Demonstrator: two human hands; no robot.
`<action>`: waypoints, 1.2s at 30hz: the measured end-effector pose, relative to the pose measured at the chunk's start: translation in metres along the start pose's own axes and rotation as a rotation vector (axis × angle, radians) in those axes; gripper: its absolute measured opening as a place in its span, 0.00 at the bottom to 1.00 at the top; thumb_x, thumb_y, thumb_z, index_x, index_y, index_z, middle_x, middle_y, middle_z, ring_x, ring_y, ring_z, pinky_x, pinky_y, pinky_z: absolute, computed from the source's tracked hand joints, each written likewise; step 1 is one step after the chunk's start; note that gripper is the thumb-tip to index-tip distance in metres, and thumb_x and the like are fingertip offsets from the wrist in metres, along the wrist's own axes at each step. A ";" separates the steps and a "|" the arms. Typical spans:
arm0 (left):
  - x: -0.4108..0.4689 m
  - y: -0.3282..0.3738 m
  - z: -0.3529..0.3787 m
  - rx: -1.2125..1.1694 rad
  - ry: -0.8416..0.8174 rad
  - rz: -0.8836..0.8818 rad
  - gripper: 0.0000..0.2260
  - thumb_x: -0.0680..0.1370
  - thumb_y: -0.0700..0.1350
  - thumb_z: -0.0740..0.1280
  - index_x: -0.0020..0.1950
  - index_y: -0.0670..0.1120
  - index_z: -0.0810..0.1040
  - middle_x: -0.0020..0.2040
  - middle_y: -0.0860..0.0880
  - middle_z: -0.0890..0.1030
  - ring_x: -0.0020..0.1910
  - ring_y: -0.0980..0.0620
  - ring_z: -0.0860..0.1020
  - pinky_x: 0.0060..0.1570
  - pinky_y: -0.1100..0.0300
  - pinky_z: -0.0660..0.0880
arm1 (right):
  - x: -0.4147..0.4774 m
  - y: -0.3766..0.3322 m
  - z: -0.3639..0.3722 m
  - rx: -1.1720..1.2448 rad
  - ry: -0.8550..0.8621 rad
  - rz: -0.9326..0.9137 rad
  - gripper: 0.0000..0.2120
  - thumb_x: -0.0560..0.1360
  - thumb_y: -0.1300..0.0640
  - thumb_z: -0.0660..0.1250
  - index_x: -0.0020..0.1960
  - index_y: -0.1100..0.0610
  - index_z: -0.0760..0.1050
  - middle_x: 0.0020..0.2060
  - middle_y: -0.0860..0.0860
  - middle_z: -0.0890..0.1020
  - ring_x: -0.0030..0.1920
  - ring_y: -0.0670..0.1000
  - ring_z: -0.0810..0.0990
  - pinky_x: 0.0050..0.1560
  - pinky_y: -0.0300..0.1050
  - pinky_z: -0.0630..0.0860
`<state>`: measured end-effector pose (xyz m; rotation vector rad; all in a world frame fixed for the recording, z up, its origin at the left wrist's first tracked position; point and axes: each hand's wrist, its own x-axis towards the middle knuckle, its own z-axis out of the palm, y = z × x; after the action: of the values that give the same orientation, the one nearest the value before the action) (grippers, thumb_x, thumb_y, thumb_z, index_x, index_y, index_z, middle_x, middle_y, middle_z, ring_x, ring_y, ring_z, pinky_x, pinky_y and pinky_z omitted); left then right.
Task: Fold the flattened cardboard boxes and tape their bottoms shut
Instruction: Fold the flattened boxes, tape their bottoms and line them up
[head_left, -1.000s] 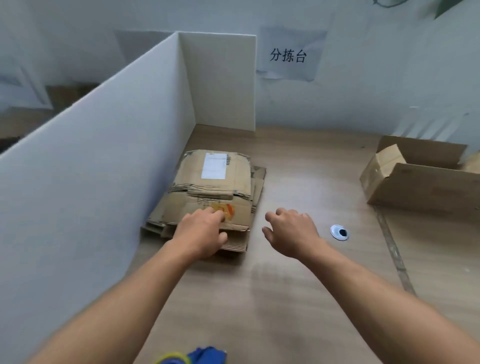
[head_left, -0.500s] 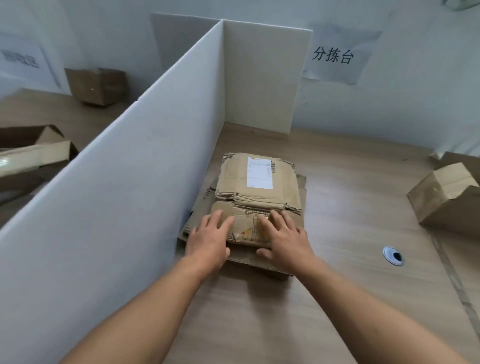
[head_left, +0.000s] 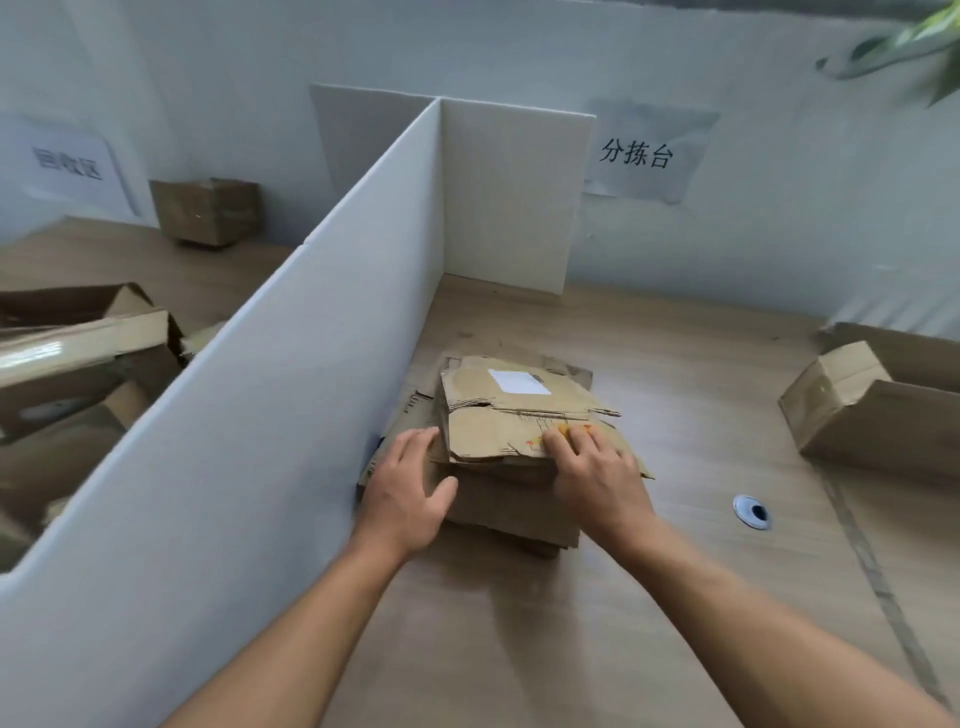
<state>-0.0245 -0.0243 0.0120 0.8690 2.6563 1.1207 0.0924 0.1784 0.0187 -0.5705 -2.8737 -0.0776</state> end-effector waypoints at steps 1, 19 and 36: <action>-0.009 0.010 -0.004 -0.056 0.039 0.010 0.30 0.72 0.53 0.67 0.72 0.45 0.71 0.69 0.49 0.72 0.69 0.51 0.70 0.68 0.63 0.62 | -0.009 0.007 -0.017 0.045 0.059 0.019 0.16 0.67 0.61 0.61 0.55 0.53 0.74 0.45 0.55 0.81 0.46 0.62 0.81 0.35 0.54 0.75; -0.169 0.136 0.000 -0.697 -0.119 -0.011 0.43 0.59 0.60 0.82 0.70 0.56 0.69 0.65 0.50 0.78 0.65 0.50 0.77 0.62 0.51 0.76 | -0.316 0.104 -0.142 1.572 0.266 0.653 0.16 0.84 0.62 0.57 0.54 0.45 0.80 0.54 0.53 0.85 0.53 0.54 0.84 0.51 0.51 0.77; -0.304 0.102 0.042 -0.668 -0.476 0.047 0.43 0.73 0.40 0.67 0.80 0.62 0.48 0.73 0.54 0.72 0.70 0.56 0.73 0.62 0.60 0.74 | -0.440 0.077 -0.070 1.370 0.081 0.663 0.34 0.75 0.59 0.73 0.72 0.32 0.65 0.66 0.35 0.76 0.68 0.39 0.73 0.70 0.50 0.71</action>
<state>0.2865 -0.1105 0.0225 0.9049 1.7232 1.4546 0.5326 0.0796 -0.0071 -1.0032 -1.8059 1.6710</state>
